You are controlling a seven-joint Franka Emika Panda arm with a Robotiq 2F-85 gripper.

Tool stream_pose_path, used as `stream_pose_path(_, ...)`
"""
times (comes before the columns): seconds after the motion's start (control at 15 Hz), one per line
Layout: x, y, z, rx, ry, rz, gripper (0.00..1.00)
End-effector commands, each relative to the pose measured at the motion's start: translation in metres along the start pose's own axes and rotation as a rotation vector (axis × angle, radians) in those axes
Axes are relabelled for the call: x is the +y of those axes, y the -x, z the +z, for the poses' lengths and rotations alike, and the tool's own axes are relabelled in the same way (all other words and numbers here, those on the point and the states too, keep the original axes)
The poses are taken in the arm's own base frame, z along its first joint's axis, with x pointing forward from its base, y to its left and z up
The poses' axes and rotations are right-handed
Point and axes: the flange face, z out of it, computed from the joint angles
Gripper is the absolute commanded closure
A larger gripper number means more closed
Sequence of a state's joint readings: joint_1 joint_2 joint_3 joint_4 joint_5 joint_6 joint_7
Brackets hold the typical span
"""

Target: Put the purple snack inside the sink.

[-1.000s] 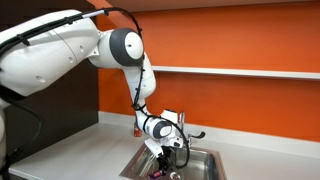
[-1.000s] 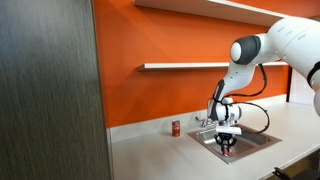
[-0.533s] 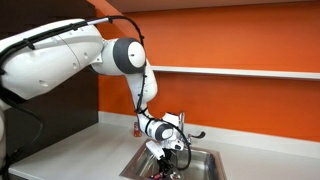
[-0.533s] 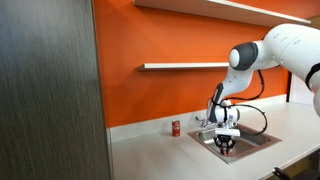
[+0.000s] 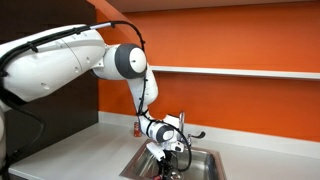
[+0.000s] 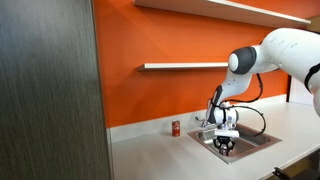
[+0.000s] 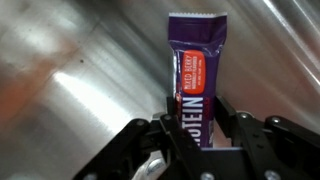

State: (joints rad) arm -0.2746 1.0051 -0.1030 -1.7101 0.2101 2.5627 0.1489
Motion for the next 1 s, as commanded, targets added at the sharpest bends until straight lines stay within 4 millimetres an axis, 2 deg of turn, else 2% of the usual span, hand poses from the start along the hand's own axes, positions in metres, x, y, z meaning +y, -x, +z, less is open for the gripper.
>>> stream_pose_path(0.0,0.002,-0.008,-0.007,-0.013,-0.013,-0.013,0.22)
stream_pose_path(0.2,0.002,-0.007,-0.023,0.014,-0.018,-0.013,0.01)
stream_pose_path(0.67,0.001,0.0,-0.073,0.055,-0.034,-0.028,0.0)
stream_pose_path(0.93,-0.002,0.019,-0.097,0.058,-0.002,-0.218,0.0)
